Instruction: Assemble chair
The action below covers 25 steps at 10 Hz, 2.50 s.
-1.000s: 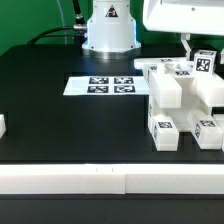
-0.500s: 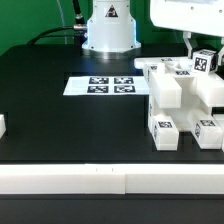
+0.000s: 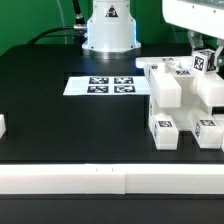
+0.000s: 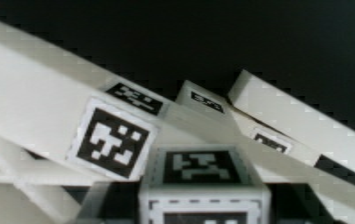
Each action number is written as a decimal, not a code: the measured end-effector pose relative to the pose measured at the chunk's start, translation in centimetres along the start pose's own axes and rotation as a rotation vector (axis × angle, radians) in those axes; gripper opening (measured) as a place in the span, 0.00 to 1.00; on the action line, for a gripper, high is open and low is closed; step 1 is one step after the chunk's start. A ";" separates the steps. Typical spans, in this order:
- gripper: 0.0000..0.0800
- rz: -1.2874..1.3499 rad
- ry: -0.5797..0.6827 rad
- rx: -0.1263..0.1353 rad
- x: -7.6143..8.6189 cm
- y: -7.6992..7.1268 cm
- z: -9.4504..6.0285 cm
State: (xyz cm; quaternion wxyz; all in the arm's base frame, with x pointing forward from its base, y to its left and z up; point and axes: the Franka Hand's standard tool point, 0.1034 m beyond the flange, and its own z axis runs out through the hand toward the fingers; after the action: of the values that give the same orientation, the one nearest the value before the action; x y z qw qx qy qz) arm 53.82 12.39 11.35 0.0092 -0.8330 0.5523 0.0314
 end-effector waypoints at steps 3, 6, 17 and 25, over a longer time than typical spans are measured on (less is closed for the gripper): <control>0.36 0.196 -0.007 0.002 -0.3 -0.1 0.0; 0.61 0.110 -0.006 0.000 -0.3 0.0 0.2; 0.81 -0.764 0.023 -0.026 -0.5 0.0 0.2; 0.46 -1.092 0.030 -0.036 -0.3 0.1 0.3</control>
Offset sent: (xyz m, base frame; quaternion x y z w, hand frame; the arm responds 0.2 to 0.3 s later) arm 0.0000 0.0000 0.0000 0.0000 0.0000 0.1296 0.9916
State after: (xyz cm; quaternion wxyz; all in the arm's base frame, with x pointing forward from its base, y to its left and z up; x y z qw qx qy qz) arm 53.57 12.69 11.05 0.0020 -0.9991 0.0387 0.0194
